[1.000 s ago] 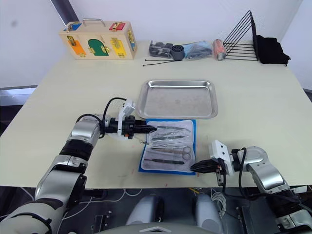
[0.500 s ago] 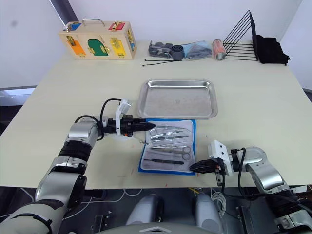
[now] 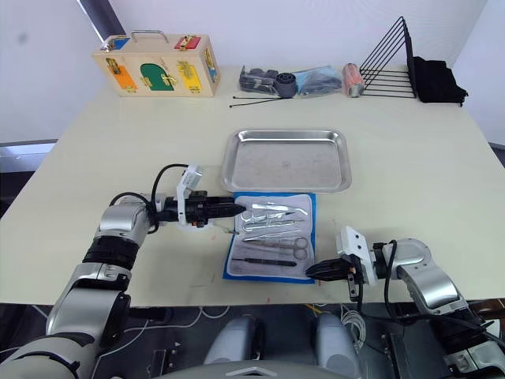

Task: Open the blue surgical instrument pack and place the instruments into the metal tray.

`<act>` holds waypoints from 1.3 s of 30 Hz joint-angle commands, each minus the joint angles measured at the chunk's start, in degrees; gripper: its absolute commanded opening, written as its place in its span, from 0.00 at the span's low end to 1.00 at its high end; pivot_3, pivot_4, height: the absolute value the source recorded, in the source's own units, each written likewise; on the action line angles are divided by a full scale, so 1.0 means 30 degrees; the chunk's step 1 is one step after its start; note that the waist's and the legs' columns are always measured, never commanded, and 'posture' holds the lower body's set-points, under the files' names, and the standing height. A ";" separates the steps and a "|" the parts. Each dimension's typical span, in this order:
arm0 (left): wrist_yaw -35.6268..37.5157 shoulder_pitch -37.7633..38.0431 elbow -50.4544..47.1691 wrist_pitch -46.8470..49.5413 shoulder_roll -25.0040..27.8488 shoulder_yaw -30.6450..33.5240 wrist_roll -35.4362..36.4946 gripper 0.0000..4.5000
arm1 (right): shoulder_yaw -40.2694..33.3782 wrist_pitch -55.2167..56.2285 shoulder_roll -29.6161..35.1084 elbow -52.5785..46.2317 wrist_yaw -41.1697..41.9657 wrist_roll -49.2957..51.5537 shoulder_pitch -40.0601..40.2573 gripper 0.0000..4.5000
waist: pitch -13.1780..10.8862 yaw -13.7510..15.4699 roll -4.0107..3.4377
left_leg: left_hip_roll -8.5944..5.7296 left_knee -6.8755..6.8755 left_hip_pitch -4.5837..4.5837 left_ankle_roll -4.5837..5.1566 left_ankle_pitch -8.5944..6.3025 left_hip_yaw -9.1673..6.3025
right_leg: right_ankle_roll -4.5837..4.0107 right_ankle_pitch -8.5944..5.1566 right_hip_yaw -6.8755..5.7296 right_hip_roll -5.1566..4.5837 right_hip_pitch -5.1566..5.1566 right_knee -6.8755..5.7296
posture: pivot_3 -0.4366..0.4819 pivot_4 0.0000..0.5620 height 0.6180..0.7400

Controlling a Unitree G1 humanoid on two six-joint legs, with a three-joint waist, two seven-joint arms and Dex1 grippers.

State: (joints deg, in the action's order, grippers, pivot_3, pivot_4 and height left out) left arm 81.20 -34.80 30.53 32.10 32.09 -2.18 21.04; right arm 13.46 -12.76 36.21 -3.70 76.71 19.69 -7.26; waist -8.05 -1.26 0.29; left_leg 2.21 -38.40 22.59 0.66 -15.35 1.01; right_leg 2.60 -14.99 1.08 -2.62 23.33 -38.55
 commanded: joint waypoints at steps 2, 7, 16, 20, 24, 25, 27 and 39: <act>0.0445 0.0638 -0.0321 0.0292 0.0893 0.0752 0.0637 0.40 | -0.0005 -0.0689 0.0459 -0.0459 0.0201 0.0346 0.0345 0.17 | -0.0009 0.0008 0.0015 | 0.0001 0.0001 0.0001 0.0000 0.0000 -0.0002 | 0.0000 0.0000 -0.0001 0.0000 0.0000 0.0000 | 0.48 0.27 1.00; 0.0784 0.0830 -0.1524 0.0337 0.1197 0.1215 0.1454 0.40 | -0.0301 -0.0751 0.0554 -0.0730 0.0067 0.0678 0.0448 0.55 | -0.0036 -0.0002 0.0059 | 0.0004 0.0000 0.0007 0.0000 0.0000 -0.0007 | 0.0000 0.0000 -0.0004 0.0001 0.0005 0.0000 | 0.48 0.27 1.00; 0.0135 0.1140 -0.2367 -0.1298 0.1495 0.1429 0.1281 0.40 | -0.1785 -0.1209 0.0888 -0.1807 0.0016 0.2401 0.0667 0.98 | -0.0088 0.0102 0.0141 | 0.0004 -0.0003 0.0028 -0.0001 0.0001 -0.0014 | -0.0001 0.0000 -0.0010 0.0000 0.0014 0.0000 | 0.48 0.27 1.00; -0.0651 0.0889 -0.2126 -0.4254 0.1152 0.2565 0.1382 0.40 | -0.2649 -0.1921 0.0938 -0.2513 -0.0204 0.3538 0.0563 0.98 | -0.0137 0.0106 0.0215 | 0.0004 -0.0005 0.0058 -0.0001 0.0001 -0.0013 | -0.0002 0.0002 -0.0007 -0.0003 0.0039 -0.0001 | 0.48 0.27 1.00; -0.0756 0.0490 -0.2009 -0.6223 0.1081 0.2951 0.1284 0.40 | -0.2878 -0.2035 0.0462 -0.2673 -0.0622 0.3982 0.0184 0.98 | -0.0159 0.0197 0.0250 | 0.0003 -0.0005 0.0068 -0.0001 0.0001 -0.0019 | -0.0003 0.0002 -0.0017 -0.0008 0.0038 0.0006 | 0.48 0.27 1.00; -0.0678 0.0396 -0.2020 -0.6563 0.1109 0.2977 0.1316 0.40 | -0.2876 -0.1861 0.0260 -0.2570 -0.0734 0.3927 0.0030 0.98 | -0.0177 0.0205 0.0280 | 0.0003 -0.0007 0.0072 -0.0001 0.0001 -0.0017 | -0.0002 0.0003 -0.0018 -0.0009 0.0038 0.0008 | 0.48 0.27 1.00; -0.0627 0.0252 -0.2009 -0.6950 0.1212 0.2969 0.1354 0.40 | -0.2857 -0.1334 -0.0140 -0.2294 -0.0964 0.3649 -0.0270 0.98 | -0.0184 0.0216 0.0291 | 0.0003 -0.0010 0.0081 -0.0001 0.0001 -0.0021 | -0.0002 0.0003 -0.0026 -0.0010 0.0038 0.0008 | 0.48 0.27 1.00; 0.2274 0.1421 -0.5406 -0.6917 0.4131 0.2752 0.1943 0.99 | -0.1896 0.3209 -0.2653 0.0378 -0.2684 0.0451 -0.2110 1.00 | -0.0243 0.0072 0.0314 | 0.0006 -0.0002 0.0084 -0.0002 0.0001 -0.0013 | -0.0002 0.0003 -0.0020 -0.0008 0.0048 0.0010 | 0.48 0.27 1.00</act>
State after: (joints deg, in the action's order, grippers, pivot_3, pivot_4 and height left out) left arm 85.89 -31.28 16.96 12.47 43.16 5.51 26.23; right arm 7.74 -5.61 28.65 -2.49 69.03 21.73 -12.80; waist -8.78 -1.04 1.23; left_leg 2.23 -38.40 22.82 0.66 -15.35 1.00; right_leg 2.59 -14.98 1.04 -2.65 23.48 -38.53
